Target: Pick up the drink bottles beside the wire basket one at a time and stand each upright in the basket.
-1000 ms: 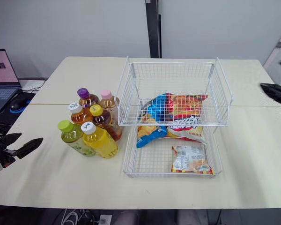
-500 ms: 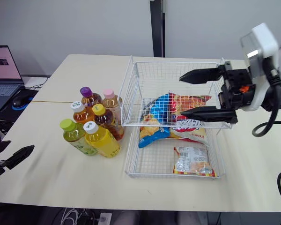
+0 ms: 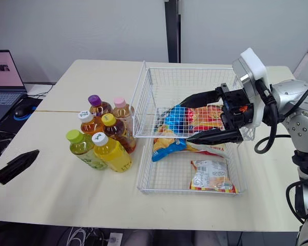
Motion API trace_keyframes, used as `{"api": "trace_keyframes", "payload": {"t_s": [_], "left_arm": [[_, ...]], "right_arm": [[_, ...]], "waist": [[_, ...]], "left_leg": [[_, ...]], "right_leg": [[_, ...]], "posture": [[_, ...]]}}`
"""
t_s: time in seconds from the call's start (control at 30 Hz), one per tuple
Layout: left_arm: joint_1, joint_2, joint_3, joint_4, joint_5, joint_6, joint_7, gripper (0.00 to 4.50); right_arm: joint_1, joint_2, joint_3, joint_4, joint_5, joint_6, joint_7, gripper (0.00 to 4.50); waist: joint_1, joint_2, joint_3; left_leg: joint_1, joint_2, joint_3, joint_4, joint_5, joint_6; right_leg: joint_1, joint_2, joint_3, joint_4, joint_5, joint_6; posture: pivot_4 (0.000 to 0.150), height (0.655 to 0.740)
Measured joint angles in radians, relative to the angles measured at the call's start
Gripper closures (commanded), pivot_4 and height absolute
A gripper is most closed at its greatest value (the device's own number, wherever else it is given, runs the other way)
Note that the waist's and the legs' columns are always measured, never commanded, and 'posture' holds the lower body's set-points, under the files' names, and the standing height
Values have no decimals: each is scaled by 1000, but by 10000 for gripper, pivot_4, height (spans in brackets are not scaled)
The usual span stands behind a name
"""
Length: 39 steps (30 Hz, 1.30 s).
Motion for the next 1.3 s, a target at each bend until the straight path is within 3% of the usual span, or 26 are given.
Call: {"api": "trace_keyframes", "payload": {"t_s": [0.3, 0.97, 1.07, 1.3], "left_arm": [[-171, -108, -243, -96, 29, -26, 296, 175], [-233, -166, -484, -82, 183, -78, 430, 175], [-242, -174, -514, -75, 200, -78, 429, 6290], [-241, -194, -527, -67, 206, -80, 425, 29048]], "right_arm": [[1, 1, -2, -8, 0, 2, 4, 0], [-21, 11, -29, -12, 13, 49, -16, 0], [-23, 16, -29, -12, 13, 59, -20, 0], [-26, 21, -36, -14, 20, 78, -32, 0]], "waist": [[-1, 0, 0], [3, 0, 0], [3, 0, 0], [4, 0, 0]], "left_leg": [[1, 0, 1, 0, 0, 0], [1, -1, 1, 0, 0, 0], [1, -1, 1, 0, 0, 0], [0, -1, 0, 0, 0, 0]], "right_leg": [[1, 1, 0, 1, 0, 0], [1, 2, 0, 1, 0, 0], [1, 2, 0, 1, 0, 0], [1, 2, 0, 1, 0, 0]], "posture": [[1500, 7400], [1500, 7400], [1500, 7400], [1500, 7400]]}}
